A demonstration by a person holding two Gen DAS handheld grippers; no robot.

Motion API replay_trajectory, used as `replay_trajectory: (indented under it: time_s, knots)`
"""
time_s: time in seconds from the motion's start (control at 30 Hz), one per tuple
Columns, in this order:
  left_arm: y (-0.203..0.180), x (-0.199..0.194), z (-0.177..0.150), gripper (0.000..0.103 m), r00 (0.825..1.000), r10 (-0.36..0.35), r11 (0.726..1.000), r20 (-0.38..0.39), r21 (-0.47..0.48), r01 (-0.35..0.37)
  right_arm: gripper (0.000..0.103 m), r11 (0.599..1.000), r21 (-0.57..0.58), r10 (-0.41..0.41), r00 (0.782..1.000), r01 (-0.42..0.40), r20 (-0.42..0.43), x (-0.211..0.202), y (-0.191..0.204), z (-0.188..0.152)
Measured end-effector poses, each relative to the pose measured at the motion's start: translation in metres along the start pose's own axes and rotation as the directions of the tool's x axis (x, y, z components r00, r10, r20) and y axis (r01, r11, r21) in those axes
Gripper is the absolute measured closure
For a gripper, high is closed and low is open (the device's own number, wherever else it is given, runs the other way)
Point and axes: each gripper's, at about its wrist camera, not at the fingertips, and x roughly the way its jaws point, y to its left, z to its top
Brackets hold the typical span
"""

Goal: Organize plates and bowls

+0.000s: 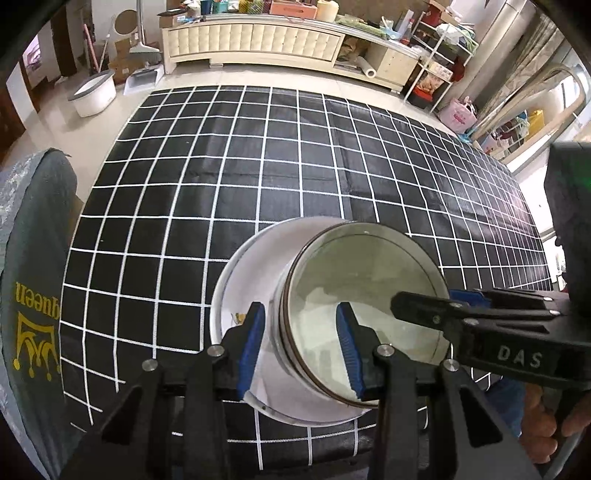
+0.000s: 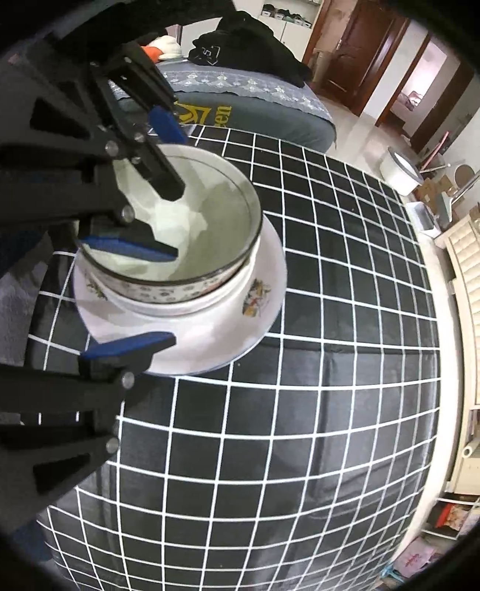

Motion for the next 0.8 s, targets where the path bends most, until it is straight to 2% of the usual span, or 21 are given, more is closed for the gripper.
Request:
replay_trajectory:
  time_s: [0.23, 0.27, 0.37, 0.5, 0.63, 0.73, 0.8]
  knots:
    - [-0.018, -0.033, -0.010, 0.065, 0.998, 0.019, 0.999, 0.064, 0.036, -0.022, 0.059, 0.994, -0.086, -0.050, 0.991, 0.061, 0.121, -0.046, 0.012, -0.022]
    - [-0.022, -0.040, -0.012, 0.065, 0.997, 0.021, 0.999, 0.080, 0.042, -0.024, 0.057, 0.992, -0.105, -0.060, 0.987, 0.076, 0.147, -0.055, 0.015, -0.027]
    - [-0.035, -0.063, -0.021, 0.064, 0.991, 0.019, 0.998, 0.134, 0.058, -0.027, 0.041, 0.980, -0.156, -0.085, 0.969, 0.123, 0.230, -0.084, 0.021, -0.045]
    - [-0.055, -0.100, -0.037, 0.064, 0.976, 0.005, 0.997, 0.216, 0.077, -0.022, 0.040, 0.972, -0.168, -0.103, 0.939, 0.165, 0.328, -0.118, 0.022, -0.068]
    - [-0.071, -0.131, -0.053, 0.059, 0.954, 0.018, 0.995, 0.301, 0.090, -0.047, 0.036, 0.968, -0.149, -0.120, 0.893, 0.203, 0.435, -0.152, 0.018, -0.094]
    - [-0.086, -0.156, -0.068, 0.056, 0.931, 0.025, 0.991, 0.365, 0.112, -0.070, 0.031, 0.961, -0.130, -0.143, 0.839, 0.245, 0.525, -0.176, 0.017, -0.115]
    - [-0.095, -0.168, -0.077, 0.050, 0.917, 0.027, 0.989, 0.399, 0.124, -0.083, 0.029, 0.955, -0.114, -0.160, 0.799, 0.273, 0.579, -0.190, 0.017, -0.129]
